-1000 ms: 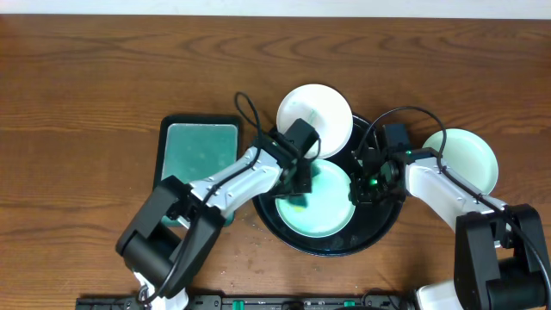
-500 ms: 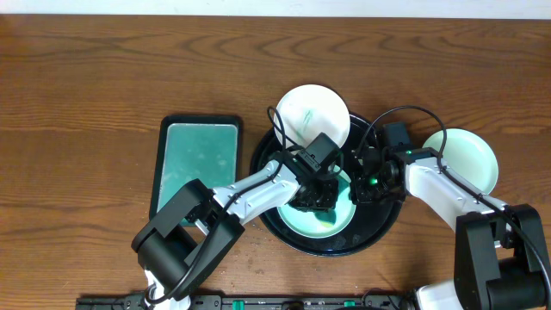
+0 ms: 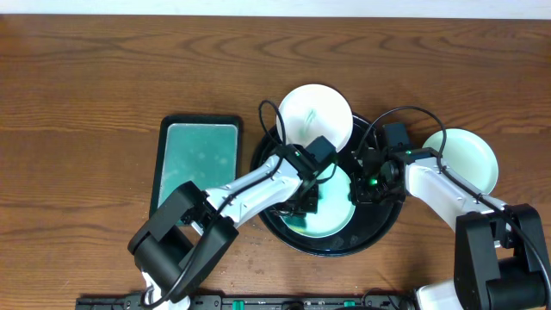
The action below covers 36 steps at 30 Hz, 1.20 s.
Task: Clean dirty plates on tray and stack at the side
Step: 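Scrub the pale green plate with the sponge in the left gripper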
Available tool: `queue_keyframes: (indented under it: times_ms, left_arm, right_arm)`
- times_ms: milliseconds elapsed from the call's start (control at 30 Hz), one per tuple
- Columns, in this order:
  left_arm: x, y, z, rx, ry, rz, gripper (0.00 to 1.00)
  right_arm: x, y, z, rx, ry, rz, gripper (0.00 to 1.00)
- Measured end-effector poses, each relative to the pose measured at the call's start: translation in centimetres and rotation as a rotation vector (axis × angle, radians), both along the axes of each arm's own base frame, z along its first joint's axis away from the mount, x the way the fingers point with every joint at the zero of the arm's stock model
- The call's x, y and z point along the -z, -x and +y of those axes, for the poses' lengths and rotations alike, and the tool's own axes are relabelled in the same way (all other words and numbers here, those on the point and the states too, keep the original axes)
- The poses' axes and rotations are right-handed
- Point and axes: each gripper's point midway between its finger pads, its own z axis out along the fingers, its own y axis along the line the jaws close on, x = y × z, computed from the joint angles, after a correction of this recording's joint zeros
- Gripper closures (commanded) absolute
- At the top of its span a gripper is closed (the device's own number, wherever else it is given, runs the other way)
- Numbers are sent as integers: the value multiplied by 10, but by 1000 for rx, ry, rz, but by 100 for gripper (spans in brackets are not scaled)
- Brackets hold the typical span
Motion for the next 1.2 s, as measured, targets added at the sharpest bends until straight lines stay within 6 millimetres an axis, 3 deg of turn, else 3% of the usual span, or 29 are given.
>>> queue_keyframes:
  times_ms: [167,300,433,600,867,1200]
  left_arm:
    - [-6,-26,24,-33,-130,-105,93]
    - [-7,-41,24,-30,-144,-180,93]
    - [-6,-49,12,-16,-93,-204,93]
    - [-6,-54,-20,-23,77,-186,93]
    - [-4,-36,-53,-4,268,-33,93]
    - [-6,10,-86,117,356,80,93]
  right_arm:
    - [0,1,0,0,-2,4,99]
    - [0,2,1,1,-5,8,99]
    - [0,1,1,3,-5,9,99]
    - [0,1,1,3,-4,8,99]
    - [0,-2,0,3,1,-5,99]
    - [1,-2,0,4,3,-6,99]
